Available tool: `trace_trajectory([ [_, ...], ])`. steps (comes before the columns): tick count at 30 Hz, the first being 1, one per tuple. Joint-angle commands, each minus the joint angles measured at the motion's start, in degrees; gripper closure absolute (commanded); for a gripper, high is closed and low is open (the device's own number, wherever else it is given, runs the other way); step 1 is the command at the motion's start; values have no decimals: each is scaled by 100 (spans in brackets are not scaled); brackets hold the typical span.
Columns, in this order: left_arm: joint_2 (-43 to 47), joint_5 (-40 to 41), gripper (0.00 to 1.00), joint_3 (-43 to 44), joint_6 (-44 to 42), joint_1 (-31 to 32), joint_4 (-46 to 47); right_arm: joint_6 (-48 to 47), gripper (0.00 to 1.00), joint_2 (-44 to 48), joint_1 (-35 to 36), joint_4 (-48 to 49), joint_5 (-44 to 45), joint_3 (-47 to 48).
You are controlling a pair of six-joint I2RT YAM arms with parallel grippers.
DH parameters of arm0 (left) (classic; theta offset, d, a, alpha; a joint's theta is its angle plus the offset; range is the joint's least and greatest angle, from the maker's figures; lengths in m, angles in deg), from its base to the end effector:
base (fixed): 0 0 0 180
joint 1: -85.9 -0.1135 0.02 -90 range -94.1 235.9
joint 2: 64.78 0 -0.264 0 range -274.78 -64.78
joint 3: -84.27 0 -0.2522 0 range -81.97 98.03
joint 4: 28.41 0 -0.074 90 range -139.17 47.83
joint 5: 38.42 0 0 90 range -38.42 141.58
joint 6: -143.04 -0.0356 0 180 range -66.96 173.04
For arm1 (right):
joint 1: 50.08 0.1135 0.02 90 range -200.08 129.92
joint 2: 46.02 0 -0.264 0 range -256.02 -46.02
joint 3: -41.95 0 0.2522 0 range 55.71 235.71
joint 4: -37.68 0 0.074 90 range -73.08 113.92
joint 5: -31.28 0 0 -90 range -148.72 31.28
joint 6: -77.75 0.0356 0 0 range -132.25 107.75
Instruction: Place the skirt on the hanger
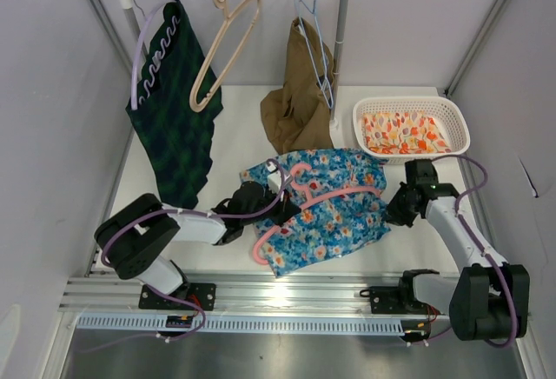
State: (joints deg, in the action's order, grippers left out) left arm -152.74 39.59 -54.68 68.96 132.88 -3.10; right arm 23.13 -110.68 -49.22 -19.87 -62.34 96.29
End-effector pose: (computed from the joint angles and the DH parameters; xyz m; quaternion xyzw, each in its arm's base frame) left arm 0.1884 -0.2127 0.1531 0.2768 0.7768 -0.3654 0.4318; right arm 0.1963 0.0052 0.2055 0.2853 0.9385 0.0891 0.1727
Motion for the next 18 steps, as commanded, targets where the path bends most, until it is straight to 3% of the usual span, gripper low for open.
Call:
trace_trajectory([
  [1,-107,390,100,250,-291,-93,13,329,91,24,641,160,308,3],
  [4,-186,513,100,391,-291,-93,-22,575,91,-29,1020,134,651,-50],
  [8,-283,698,100,541,-353,-119,-180,743,92,357,951,125,696,-296],
  [15,-151,610,100,576,-371,-338,-242,690,73,525,810,64,661,-261],
  [18,-98,93,100,593,-406,-400,-163,646,62,498,801,37,661,-234],
])
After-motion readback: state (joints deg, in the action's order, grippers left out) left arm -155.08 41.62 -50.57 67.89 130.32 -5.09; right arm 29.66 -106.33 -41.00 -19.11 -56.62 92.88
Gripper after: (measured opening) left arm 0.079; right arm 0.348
